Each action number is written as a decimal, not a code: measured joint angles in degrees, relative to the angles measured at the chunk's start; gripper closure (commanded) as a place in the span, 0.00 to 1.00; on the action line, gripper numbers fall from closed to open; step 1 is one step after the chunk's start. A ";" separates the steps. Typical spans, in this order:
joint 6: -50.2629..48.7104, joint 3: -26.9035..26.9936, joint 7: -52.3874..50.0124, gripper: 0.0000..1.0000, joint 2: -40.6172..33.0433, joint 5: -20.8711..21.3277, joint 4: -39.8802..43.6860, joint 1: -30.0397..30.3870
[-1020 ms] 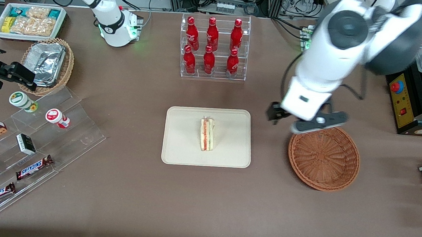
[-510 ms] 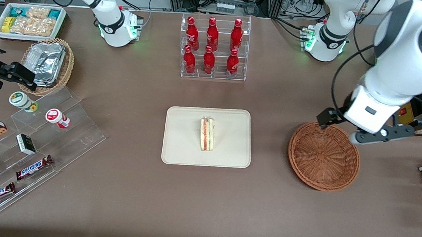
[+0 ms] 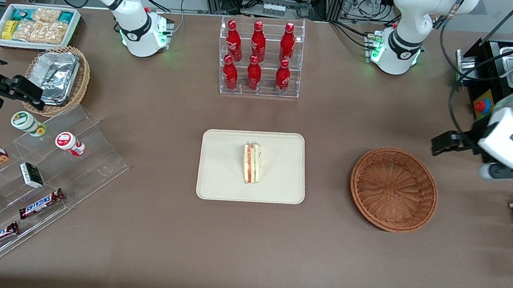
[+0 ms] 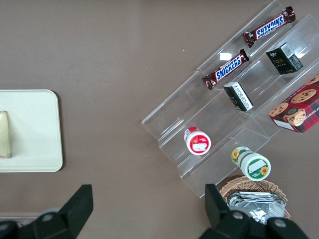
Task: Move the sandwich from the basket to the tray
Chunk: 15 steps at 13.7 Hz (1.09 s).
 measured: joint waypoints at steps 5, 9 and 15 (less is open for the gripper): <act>-0.72 -0.01 6.17 0.00 -3.28 -0.06 -3.69 3.27; -0.56 -0.12 7.52 0.00 -6.26 -0.11 -6.86 3.96; -0.63 1.36 8.69 0.00 -7.31 -0.11 -7.16 2.92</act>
